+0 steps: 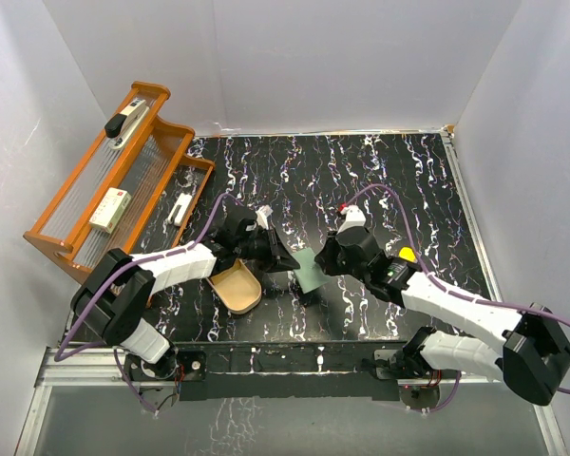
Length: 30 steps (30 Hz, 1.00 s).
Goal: Put the credit cards into the card holder
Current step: Open the card holder at the center of the board.
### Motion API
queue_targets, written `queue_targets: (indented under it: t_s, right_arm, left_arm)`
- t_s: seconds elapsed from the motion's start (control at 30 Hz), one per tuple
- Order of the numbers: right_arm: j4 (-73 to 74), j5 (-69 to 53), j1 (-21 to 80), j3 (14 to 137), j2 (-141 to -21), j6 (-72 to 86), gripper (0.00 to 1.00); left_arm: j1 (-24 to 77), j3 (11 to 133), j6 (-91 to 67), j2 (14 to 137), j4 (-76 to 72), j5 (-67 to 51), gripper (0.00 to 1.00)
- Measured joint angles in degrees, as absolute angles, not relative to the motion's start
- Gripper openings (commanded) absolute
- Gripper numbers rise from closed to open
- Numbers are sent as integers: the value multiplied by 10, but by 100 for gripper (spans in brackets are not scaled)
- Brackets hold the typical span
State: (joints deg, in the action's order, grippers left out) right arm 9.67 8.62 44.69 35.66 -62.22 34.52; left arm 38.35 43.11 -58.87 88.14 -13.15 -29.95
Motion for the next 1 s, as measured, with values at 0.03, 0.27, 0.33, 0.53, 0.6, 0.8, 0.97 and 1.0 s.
queue_targets:
  t_s: [0.03,0.27,0.33,0.53,0.6,0.8,0.97,1.0]
  right_arm:
    - [100,91,447,354,-618,345,0]
    - [127,148,447,350,-605,344,2]
    - [135,150,447,350,-613,345,19]
    - [149,111,447,344,-624,344,46]
    - [151,100,447,337,-620,343,47]
    - [151,73,447,335,-616,343,51]
    - [146,64,447,334,-619,335,43]
    - [145,64,447,333,-622,333,40]
  left_arm:
    - [384,431,-586,881,-130,-299,0]
    - [384,431,-555,877,-104,-295,0]
    - [385,431,-548,877,-99,-295,0]
    - [388,431,-538,876,-85,-295,0]
    - [389,431,-535,874,-83,-295,0]
    - [394,431,-528,856,-72,-296,0]
    - [395,431,-522,843,-70,-300,0]
    - [395,431,-520,841,-69,-301,0]
